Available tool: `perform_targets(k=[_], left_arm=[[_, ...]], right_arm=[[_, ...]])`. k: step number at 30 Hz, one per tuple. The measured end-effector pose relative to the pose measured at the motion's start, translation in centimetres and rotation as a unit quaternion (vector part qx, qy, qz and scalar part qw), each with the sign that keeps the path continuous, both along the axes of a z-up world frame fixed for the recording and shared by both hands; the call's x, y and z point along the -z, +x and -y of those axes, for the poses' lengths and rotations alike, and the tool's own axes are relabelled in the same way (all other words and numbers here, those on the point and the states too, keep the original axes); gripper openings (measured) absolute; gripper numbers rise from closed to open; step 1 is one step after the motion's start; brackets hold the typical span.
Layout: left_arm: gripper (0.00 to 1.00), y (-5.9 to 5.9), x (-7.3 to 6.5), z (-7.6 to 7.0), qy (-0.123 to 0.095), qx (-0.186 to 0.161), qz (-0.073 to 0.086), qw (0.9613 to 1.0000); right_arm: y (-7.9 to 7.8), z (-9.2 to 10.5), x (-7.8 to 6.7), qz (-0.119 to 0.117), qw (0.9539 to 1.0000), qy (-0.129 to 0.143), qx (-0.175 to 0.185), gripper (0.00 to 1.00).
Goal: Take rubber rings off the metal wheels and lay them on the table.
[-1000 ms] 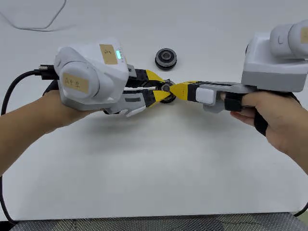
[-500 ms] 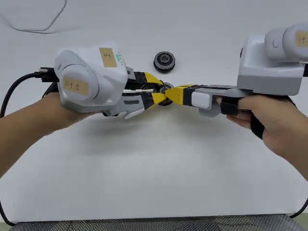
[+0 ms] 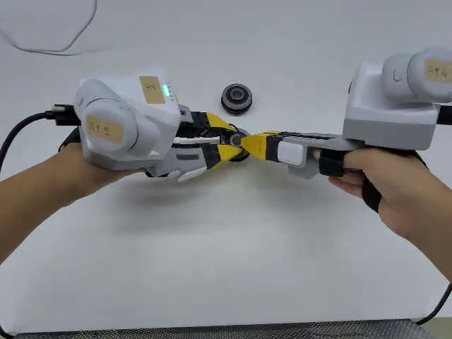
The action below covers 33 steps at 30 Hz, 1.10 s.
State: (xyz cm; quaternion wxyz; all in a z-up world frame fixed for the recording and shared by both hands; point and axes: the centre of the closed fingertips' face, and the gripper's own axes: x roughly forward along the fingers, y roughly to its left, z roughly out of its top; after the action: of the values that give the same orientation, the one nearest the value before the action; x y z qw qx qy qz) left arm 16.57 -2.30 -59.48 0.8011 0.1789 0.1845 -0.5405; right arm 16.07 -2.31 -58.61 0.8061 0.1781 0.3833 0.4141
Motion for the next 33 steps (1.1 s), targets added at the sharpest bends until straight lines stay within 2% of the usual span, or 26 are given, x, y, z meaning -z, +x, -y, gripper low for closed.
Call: perform_targets(k=[10,12,13,15,18,20,23,27,29,33], left_arm=[[0.19,-0.2,-0.9,-0.7,-0.010,-0.010,0.000,0.9999],[0.26,-0.3,-1.5,-0.8,-0.027,-0.016,-0.007,0.9995],[0.28,-0.4,-1.7,-0.9,-0.029,-0.016,-0.008,0.9994],[0.28,-0.5,-1.8,-1.3,-0.021,-0.017,0.002,0.9996],[0.30,-0.6,-2.2,-1.6,-0.032,-0.026,-0.002,0.9991],[0.31,-0.7,-2.6,-1.9,-0.037,-0.030,0.002,0.9988],[0.32,-0.4,-3.2,-2.3,-0.047,-0.045,0.006,0.9979],[0.40,0.2,-3.9,-2.8,-0.069,-0.071,-0.002,0.9951],[0.44,0.3,-4.2,-2.9,-0.073,-0.072,0.006,0.9947],[0.46,0.7,-4.6,-3.0,-0.079,-0.082,0.009,0.9935]], right_arm=[[0.0,-0.4,-0.6,-0.003,0.9999,0.012,0.003,0.01],[0.1,-0.4,-0.8,-0.003,0.9999,0.014,0.007,0.01],[0.2,-0.5,-1.0,-0.003,0.9998,0.017,0.008,0.01],[0.3,-0.5,-1.2,-0.002,0.9998,0.018,0.009,0.01],[0.3,-0.5,-1.4,-0.001,0.9999,0.014,0.008,0.01],[0.3,-0.5,-1.6,0.001,0.9999,0.014,0.009,0.01],[0.2,-0.5,-1.7,0.000,0.9999,0.013,0.008,0.01],[0.0,-0.2,-2.5,0.000,0.9997,0.020,0.010,0.01],[0.1,0.3,-2.7,-0.001,0.9996,0.024,0.017,0.01],[0.2,1.8,-2.8,-0.010,0.9988,0.026,0.041,0.01]])
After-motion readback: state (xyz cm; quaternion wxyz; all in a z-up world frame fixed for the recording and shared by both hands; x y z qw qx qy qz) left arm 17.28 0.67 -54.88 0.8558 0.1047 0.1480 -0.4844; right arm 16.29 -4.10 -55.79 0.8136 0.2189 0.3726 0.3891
